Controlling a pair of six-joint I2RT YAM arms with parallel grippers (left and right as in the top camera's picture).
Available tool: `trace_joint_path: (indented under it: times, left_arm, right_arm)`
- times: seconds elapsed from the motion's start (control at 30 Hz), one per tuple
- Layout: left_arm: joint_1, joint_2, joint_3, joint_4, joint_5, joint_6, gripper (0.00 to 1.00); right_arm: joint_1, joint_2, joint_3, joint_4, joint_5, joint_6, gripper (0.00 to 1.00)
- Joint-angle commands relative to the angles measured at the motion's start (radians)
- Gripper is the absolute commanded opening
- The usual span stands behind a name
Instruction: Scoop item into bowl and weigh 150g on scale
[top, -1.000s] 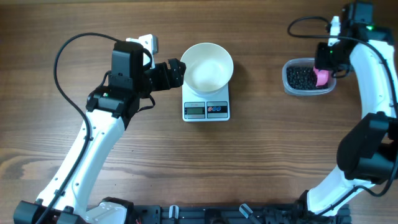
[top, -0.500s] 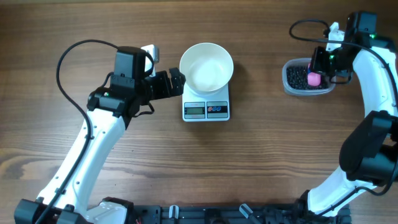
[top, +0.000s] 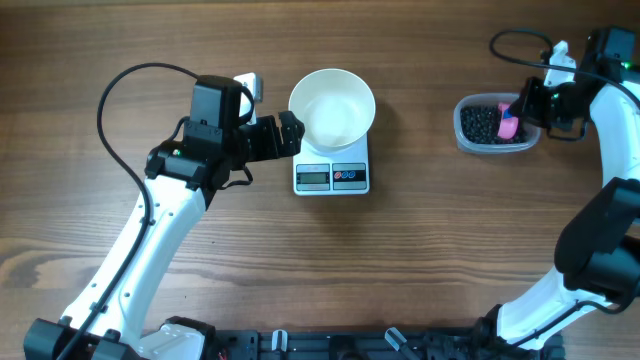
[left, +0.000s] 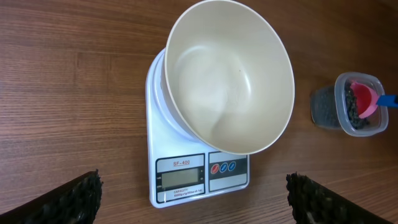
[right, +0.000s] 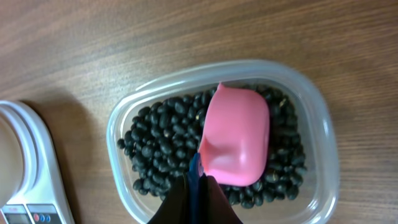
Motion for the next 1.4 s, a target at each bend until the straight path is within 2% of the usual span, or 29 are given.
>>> trace_joint_path:
  times: [0.0, 0.1, 0.2, 0.27, 0.37, 0.47, 0.5, 0.53, 0.63, 0.7, 1.07, 1.3, 1.33, 1.37]
  left_arm:
    - [-0.003, 0.012, 0.007, -0.008, -0.010, 0.008, 1.00]
    - [-0.004, 0.013, 0.006, -0.015, -0.010, 0.008, 1.00]
    - [-0.003, 0.020, 0.006, -0.014, -0.010, 0.008, 1.00]
    - [-0.004, 0.031, 0.006, -0.016, -0.010, 0.008, 1.00]
    - [-0.011, 0.053, 0.006, -0.022, -0.010, 0.008, 1.00]
    - [-0.018, 0.058, 0.006, -0.021, -0.010, 0.008, 1.00]
    - [-0.018, 0.058, 0.006, -0.019, -0.010, 0.008, 1.00]
    - [-0.018, 0.058, 0.006, -0.018, -0.010, 0.009, 1.00]
    - [-0.018, 0.058, 0.006, -0.018, -0.010, 0.008, 1.00]
    - [-0.018, 0.058, 0.006, -0.018, -0.010, 0.008, 1.00]
    - [-0.018, 0.058, 0.006, -0.018, -0.010, 0.008, 0.99]
    - [-0.018, 0.058, 0.006, -0.018, -0.010, 0.008, 1.00]
    - [-0.019, 0.058, 0.006, -0.018, -0.010, 0.009, 0.98]
    - [-0.019, 0.058, 0.006, -0.018, -0.010, 0.008, 0.92]
  right_arm:
    - [-0.045, 0.053, -0.037, 0.026, -0.030, 0.039, 0.06]
    - [-0.077, 0.053, -0.040, -0.039, -0.070, 0.039, 0.06]
    - [-0.076, 0.053, -0.059, -0.025, -0.070, 0.034, 0.07]
    - [-0.075, 0.053, -0.079, 0.003, -0.071, 0.035, 0.18]
    - [-0.075, 0.053, -0.083, 0.016, -0.071, 0.035, 0.24]
    - [-0.075, 0.053, -0.083, 0.017, -0.097, 0.035, 0.50]
    - [-0.075, 0.053, -0.083, 0.018, -0.097, 0.035, 0.56]
    - [-0.075, 0.053, -0.083, 0.024, -0.096, 0.035, 0.66]
    - [-0.075, 0.053, -0.083, 0.037, -0.096, 0.035, 0.79]
    - [-0.075, 0.053, -0.083, 0.052, -0.092, 0.035, 1.00]
    - [-0.075, -0.014, 0.055, 0.014, -0.095, 0.035, 1.00]
    - [-0.075, -0.030, 0.058, 0.051, 0.003, 0.035, 1.00]
    - [-0.075, -0.030, 0.058, 0.050, 0.003, 0.035, 1.00]
    - [-0.075, -0.030, 0.058, 0.050, 0.003, 0.035, 1.00]
